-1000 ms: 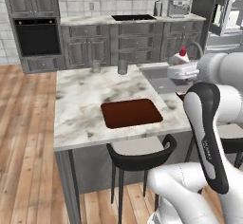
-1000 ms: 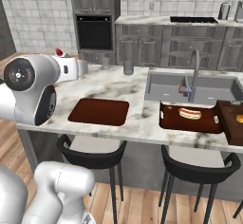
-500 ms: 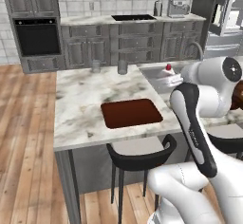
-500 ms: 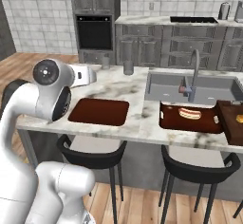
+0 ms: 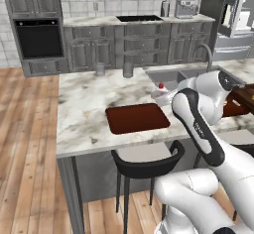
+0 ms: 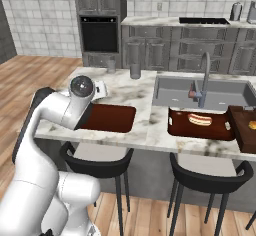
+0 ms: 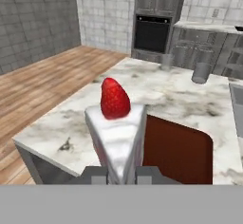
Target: Take the cake and donut from the fridge and place them on the empty tray on the dining counter.
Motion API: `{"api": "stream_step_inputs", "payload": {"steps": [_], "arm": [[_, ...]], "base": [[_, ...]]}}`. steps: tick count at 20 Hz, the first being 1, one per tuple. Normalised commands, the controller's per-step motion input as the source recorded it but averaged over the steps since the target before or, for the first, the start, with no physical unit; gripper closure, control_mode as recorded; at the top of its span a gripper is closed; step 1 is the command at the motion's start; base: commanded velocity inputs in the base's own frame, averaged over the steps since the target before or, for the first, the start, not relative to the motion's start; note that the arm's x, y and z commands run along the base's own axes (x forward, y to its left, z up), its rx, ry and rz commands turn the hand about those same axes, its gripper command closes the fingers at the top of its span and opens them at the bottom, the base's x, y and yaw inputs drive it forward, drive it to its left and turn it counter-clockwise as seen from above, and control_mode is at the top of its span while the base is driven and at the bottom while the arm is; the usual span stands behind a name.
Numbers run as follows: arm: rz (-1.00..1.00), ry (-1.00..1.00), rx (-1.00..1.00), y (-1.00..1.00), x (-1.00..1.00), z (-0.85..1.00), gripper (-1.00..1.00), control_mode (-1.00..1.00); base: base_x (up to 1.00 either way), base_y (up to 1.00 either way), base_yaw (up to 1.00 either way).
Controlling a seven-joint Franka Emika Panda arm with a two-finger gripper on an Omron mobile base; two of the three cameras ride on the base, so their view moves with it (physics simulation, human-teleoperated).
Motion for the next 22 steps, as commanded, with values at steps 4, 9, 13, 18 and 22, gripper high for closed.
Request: {"api": "stream_step_inputs", "payload": {"steps": [4, 9, 13, 18, 22], "arm": [[0.18, 0.09, -0.02, 0.28, 0.65, -0.51, 1.0, -1.0], [0.13, 0.07, -0.02, 0.06, 0.7, -0.51, 1.0, -1.0], [0.09, 0.06, -0.03, 0.19, 0.63, -0.54, 1.0, -1.0], [0.09, 0.08, -0.03, 0.44, 0.5, -0.54, 1.0, -1.0], [0.07, 0.09, 0.0, 0.3, 0.66, -0.49, 1.0, -1.0]], "base": [[0.0, 0.0, 0.0], [0.0, 0.0, 0.0], [0.0, 0.0, 0.0], [0.0, 0.0, 0.0], [0.0, 0.0, 0.0]]}}
